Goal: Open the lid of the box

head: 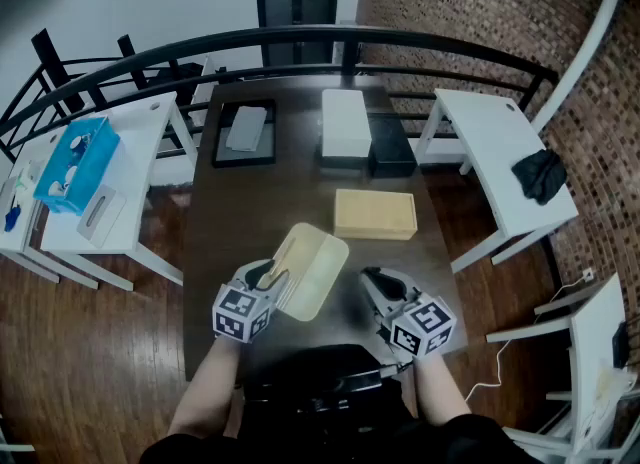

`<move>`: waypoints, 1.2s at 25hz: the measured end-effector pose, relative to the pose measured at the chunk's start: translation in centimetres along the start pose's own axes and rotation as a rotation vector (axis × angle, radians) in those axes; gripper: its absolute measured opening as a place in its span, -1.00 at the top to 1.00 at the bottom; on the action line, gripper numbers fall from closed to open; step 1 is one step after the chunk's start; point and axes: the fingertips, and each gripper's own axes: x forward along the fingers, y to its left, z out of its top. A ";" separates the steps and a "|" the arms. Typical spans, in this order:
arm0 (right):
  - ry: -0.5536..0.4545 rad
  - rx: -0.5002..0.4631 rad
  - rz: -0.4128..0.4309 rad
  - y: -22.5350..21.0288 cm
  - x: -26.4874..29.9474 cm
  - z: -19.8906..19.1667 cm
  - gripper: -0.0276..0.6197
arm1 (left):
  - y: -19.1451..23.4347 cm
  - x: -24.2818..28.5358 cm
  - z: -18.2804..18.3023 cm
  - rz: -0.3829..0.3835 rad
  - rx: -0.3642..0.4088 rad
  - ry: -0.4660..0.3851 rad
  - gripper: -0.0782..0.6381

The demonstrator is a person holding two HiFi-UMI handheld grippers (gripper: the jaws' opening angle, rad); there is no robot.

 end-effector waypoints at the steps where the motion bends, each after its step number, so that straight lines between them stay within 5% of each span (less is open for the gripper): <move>1: 0.060 -0.038 0.029 0.5 1.3 -0.6 0.74 | 0.0 0.1 0.0 0.009 0.002 0.006 0.40; 7: 0.415 -0.324 0.100 2.6 8.2 -6.4 0.67 | 0.0 0.8 -0.3 0.053 0.042 0.024 0.60; 12: 0.638 -0.443 0.095 2.3 10.5 -10.7 0.67 | -0.1 1.1 -0.7 0.043 0.085 0.056 0.65; 23: 0.764 -0.519 0.079 2.5 11.1 -10.7 0.80 | 0.4 1.5 -0.9 0.043 0.047 0.119 0.75; 30: 0.853 -0.521 0.098 2.6 11.3 -11.4 0.81 | 0.9 0.2 1.8 0.080 0.053 0.036 0.77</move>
